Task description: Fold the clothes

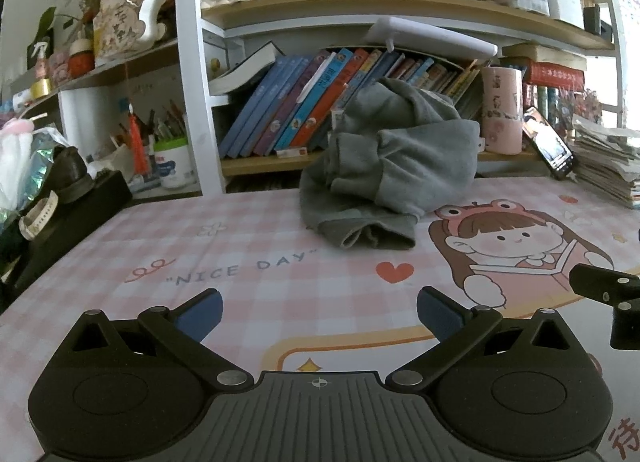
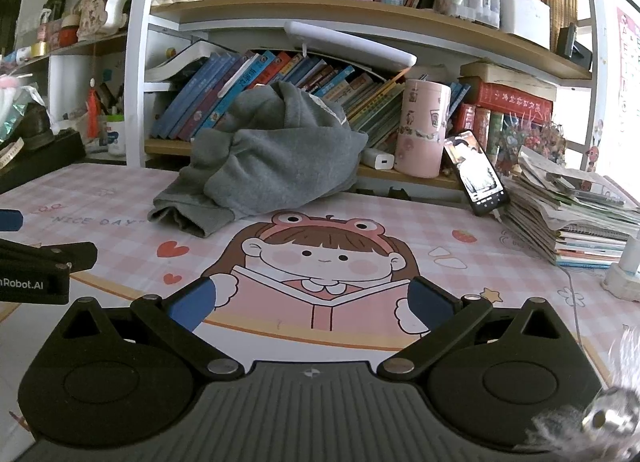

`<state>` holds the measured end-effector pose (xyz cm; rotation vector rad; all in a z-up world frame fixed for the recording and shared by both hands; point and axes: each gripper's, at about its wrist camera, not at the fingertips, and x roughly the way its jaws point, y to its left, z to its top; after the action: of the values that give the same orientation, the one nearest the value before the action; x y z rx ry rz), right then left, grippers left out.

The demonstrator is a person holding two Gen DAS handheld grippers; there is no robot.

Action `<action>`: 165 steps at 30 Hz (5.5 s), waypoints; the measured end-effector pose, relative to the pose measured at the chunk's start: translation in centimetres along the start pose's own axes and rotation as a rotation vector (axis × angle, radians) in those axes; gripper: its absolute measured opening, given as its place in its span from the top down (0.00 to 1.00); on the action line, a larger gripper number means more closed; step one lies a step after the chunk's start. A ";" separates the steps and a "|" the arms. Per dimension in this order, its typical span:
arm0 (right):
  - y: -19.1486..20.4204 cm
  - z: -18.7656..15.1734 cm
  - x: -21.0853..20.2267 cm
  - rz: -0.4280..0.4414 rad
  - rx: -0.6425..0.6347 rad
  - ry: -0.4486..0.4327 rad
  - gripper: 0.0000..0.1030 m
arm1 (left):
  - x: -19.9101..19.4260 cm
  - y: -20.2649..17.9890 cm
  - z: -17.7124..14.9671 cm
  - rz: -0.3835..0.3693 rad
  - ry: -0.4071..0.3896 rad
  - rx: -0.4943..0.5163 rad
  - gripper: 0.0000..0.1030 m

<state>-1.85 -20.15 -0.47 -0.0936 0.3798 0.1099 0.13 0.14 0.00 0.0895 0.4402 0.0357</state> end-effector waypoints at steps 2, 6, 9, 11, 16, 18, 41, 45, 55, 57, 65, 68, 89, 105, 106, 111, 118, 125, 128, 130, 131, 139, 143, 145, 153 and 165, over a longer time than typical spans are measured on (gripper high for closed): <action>-0.1 0.1 0.2 -0.001 0.003 0.000 0.00 | 0.0 0.1 0.0 -0.001 0.000 -0.004 0.00; -0.1 0.2 0.2 -0.004 0.007 0.001 0.00 | 0.0 0.1 0.0 -0.004 0.000 -0.007 0.00; -0.1 0.1 0.2 -0.003 0.006 -0.001 0.00 | 0.0 0.0 0.0 -0.003 0.001 -0.001 0.00; -0.1 0.1 0.2 -0.004 0.004 0.000 0.00 | 0.0 0.0 0.0 -0.002 0.002 -0.001 0.00; -0.2 0.1 0.2 -0.014 0.006 0.002 0.00 | 0.0 0.0 0.1 -0.003 0.009 -0.003 0.00; -0.2 0.1 0.2 -0.016 0.008 0.003 0.00 | 0.0 0.0 0.1 -0.003 0.009 -0.003 0.00; -0.3 0.1 0.1 -0.014 0.007 -0.006 0.00 | 0.2 0.0 0.2 -0.020 0.010 0.002 0.00; -0.2 0.1 0.1 -0.015 0.007 -0.007 0.00 | 0.2 0.0 0.2 -0.020 0.012 0.000 0.00; -0.1 0.1 0.1 -0.015 0.012 -0.007 0.00 | 0.2 0.1 0.2 -0.027 0.015 -0.005 0.00; -0.1 0.1 0.1 -0.016 0.012 -0.007 0.00 | 0.2 0.1 0.2 -0.027 0.016 -0.005 0.00; -0.2 0.0 0.1 -0.017 0.012 -0.008 0.00 | 0.1 0.1 0.1 -0.029 0.012 -0.002 0.00; -0.2 0.0 0.0 -0.018 0.012 -0.009 0.00 | 0.2 0.1 0.2 -0.029 0.013 -0.003 0.00; -0.2 0.1 0.0 -0.020 0.004 -0.014 0.00 | 0.2 0.0 0.3 -0.028 0.014 -0.002 0.00; -0.4 0.1 0.0 -0.021 0.013 -0.013 0.02 | 0.1 0.0 0.2 -0.047 0.012 -0.004 0.00; -0.4 0.1 -0.1 -0.025 0.015 -0.021 0.02 | 0.0 0.0 0.2 -0.045 0.010 -0.005 0.00; -0.2 0.1 -0.3 -0.002 -0.002 -0.036 0.02 | -0.3 -0.4 0.1 -0.035 -0.005 0.024 0.00; 0.8 0.5 0.3 0.062 -0.095 -0.014 0.00 | -0.3 -0.5 0.6 -0.066 -0.019 0.038 0.00; 0.2 2.0 2.1 0.087 -0.124 -0.052 0.00 | 1.3 -0.1 2.1 -0.094 -0.008 0.038 0.00; -0.9 2.8 3.4 0.092 -0.084 -0.044 0.00 | 2.5 0.1 2.9 -0.088 0.002 0.037 0.00; -1.3 3.2 4.2 0.085 -0.085 -0.051 0.00 | 3.2 0.0 3.3 -0.079 0.009 0.036 0.00; -1.4 3.4 4.6 0.084 -0.088 -0.055 0.00 | 3.7 0.0 3.6 -0.076 0.012 0.038 0.00; -2.4 4.6 8.6 0.109 -0.075 -0.038 0.00 | 6.7 -1.2 5.0 -0.084 0.020 0.070 0.00; -2.2 4.8 10.2 0.118 -0.096 -0.040 0.00 | 8.4 -1.2 5.3 -0.091 0.035 0.049 0.00; -2.2 4.8 10.9 0.118 -0.108 -0.044 0.00 | 9.2 -0.9 5.3 -0.105 0.044 0.037 0.00; -3.4 4.6 11.7 0.119 -0.076 -0.038 0.00 | 12.5 0.1 6.0 -0.162 0.055 -0.037 0.00; -3.8 4.3 10.6 0.140 -0.059 -0.087 0.00 | 19.0 -1.7 9.6 -0.290 0.047 -0.168 0.03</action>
<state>10.01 -22.45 -0.19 -0.1200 0.2960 0.2624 21.44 -1.33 0.45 -0.1411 0.4917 -0.2108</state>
